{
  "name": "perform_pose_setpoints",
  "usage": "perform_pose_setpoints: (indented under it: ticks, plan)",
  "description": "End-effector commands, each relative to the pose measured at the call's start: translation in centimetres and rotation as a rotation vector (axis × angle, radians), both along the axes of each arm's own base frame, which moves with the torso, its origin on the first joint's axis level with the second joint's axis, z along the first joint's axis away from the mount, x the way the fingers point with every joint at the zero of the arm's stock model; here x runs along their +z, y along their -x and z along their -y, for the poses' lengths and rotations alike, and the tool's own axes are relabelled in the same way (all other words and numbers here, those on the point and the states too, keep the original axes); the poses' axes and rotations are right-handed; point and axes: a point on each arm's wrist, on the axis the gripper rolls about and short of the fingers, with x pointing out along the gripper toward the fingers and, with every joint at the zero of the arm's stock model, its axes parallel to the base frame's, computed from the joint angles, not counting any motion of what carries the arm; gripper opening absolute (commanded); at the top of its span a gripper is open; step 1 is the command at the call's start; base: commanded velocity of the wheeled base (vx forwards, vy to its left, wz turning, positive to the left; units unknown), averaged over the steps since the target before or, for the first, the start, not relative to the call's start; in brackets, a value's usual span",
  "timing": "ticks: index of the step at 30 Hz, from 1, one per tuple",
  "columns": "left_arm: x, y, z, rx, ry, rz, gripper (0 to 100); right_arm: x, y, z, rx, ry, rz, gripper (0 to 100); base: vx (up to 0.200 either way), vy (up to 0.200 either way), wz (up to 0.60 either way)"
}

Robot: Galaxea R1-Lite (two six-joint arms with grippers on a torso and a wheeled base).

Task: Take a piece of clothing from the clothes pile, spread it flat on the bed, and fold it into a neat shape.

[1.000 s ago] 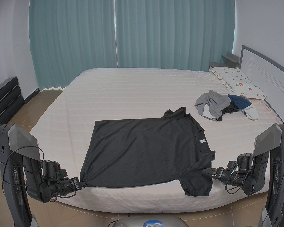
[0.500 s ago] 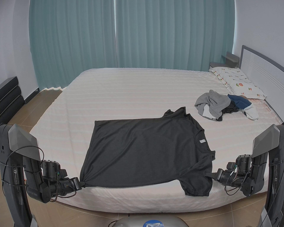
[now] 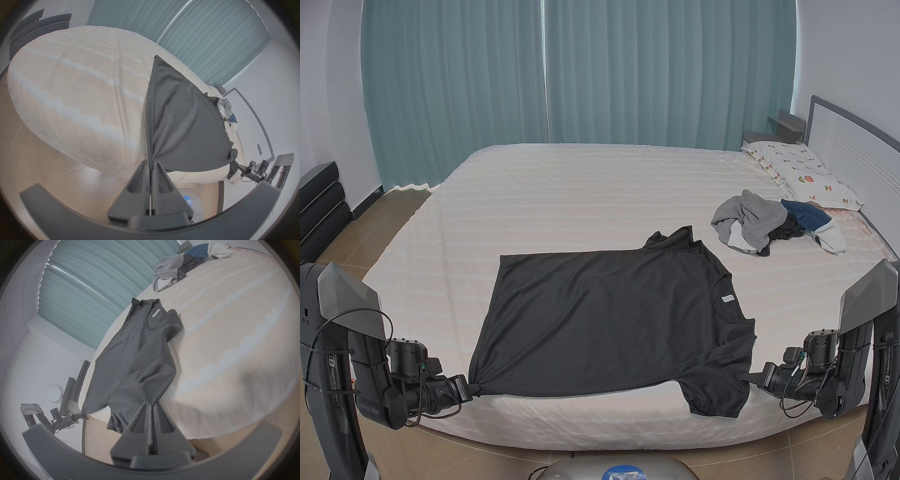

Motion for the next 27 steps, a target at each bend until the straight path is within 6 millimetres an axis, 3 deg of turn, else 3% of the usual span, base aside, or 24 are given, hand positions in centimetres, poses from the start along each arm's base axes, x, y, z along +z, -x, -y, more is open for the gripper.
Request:
perform_pose_setpoints:
  ticks: [1,17,27]
  plan:
    - [0.0,0.0,0.0,0.001,0.001,-0.001,0,0.2,0.2,0.0,0.000,0.000,-0.001,0,0.000,0.000,0.00]
    - [0.0,0.7,0.0,-0.001,0.001,-0.022,0,0.1,3.0,-0.1,-0.051,-0.043,-0.112,0,0.000,0.000,0.00]
    - [-0.1,0.4,-0.3,0.018,-0.006,-0.018,0,1.3,5.0,0.1,-0.050,-0.046,-0.145,0,0.000,0.000,0.00]
